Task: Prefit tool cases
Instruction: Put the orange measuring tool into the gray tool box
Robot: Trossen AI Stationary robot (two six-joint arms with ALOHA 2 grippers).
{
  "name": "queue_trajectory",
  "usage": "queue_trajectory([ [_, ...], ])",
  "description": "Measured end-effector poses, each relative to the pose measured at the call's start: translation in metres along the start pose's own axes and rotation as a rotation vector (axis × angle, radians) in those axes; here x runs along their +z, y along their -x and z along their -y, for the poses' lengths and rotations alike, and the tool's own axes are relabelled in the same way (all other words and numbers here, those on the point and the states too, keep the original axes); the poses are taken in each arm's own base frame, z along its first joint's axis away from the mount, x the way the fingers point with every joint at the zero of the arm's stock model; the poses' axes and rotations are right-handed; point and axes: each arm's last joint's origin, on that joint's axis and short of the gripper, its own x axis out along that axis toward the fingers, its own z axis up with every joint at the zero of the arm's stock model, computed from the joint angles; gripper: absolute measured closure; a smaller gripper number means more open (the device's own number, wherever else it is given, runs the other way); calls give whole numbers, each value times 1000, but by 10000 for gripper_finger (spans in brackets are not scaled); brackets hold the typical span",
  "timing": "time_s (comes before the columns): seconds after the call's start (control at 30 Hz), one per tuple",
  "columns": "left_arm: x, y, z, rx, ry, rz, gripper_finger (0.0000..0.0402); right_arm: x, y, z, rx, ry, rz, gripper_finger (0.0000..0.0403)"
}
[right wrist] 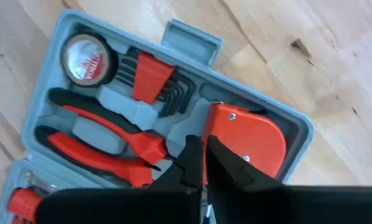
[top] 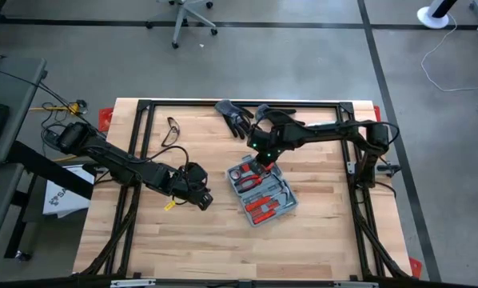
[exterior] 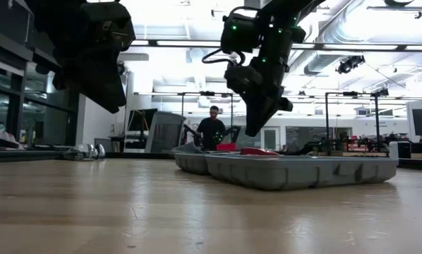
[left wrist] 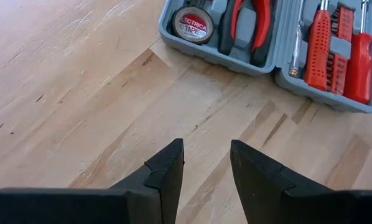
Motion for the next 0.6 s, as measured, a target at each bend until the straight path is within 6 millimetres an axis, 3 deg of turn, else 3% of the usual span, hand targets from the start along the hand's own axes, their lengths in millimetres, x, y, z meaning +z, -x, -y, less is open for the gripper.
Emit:
queue_trajectory([
  [0.27,0,0,0,4,0,6,275,5,-3,3,70,27,-13,401],
  [0.4,0,0,0,4,0,8,275,4,-18,4,113,42,-76,402],
  [0.6,0,0,0,5,6,8,275,1,-31,8,8,27,-108,403],
])
